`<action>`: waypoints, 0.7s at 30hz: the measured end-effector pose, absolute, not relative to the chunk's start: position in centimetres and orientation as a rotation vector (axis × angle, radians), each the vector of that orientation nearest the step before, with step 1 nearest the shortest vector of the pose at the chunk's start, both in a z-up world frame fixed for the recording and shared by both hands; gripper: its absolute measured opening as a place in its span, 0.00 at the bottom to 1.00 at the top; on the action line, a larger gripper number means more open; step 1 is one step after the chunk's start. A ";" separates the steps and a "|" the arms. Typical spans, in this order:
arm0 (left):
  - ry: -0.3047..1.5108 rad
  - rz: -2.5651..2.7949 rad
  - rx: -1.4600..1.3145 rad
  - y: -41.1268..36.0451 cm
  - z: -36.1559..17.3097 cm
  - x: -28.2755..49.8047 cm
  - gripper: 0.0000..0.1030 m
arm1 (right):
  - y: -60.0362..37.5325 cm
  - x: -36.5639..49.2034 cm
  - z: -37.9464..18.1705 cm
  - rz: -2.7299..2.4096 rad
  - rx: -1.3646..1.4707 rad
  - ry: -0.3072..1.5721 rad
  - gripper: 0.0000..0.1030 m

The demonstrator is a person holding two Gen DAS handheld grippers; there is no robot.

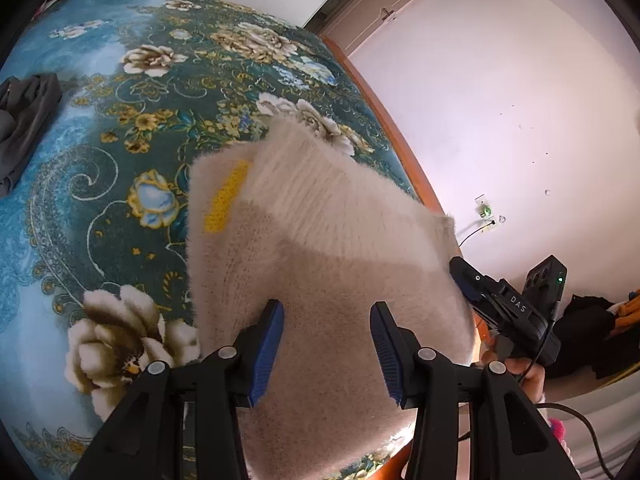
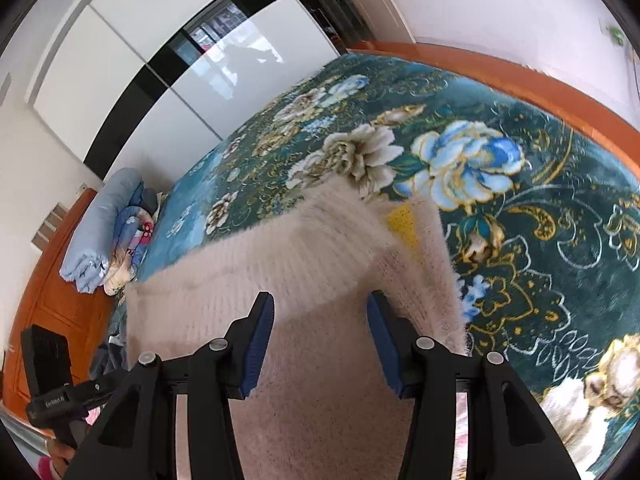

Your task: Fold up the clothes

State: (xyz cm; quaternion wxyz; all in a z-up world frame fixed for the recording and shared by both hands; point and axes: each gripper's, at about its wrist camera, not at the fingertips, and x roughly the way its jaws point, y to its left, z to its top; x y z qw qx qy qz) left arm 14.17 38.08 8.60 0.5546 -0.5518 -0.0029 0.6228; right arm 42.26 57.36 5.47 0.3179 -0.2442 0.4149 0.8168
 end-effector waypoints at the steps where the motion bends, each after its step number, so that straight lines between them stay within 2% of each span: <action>1: -0.002 1.474 -1.299 38.1 8.5 14.2 0.48 | 57.4 42.2 5.4 2.146 -0.640 1.094 0.49; 9: 0.001 1.481 -1.258 37.1 10.2 15.0 0.48 | 56.8 42.3 6.2 2.128 -0.614 1.062 0.49; 16: 0.041 1.535 -1.157 34.5 12.6 16.3 0.51 | 52.2 41.6 10.7 2.210 -0.554 0.889 0.50; 21: 0.068 1.579 -1.123 32.7 13.0 17.1 0.60 | 48.1 41.5 11.6 2.277 -0.565 0.926 0.51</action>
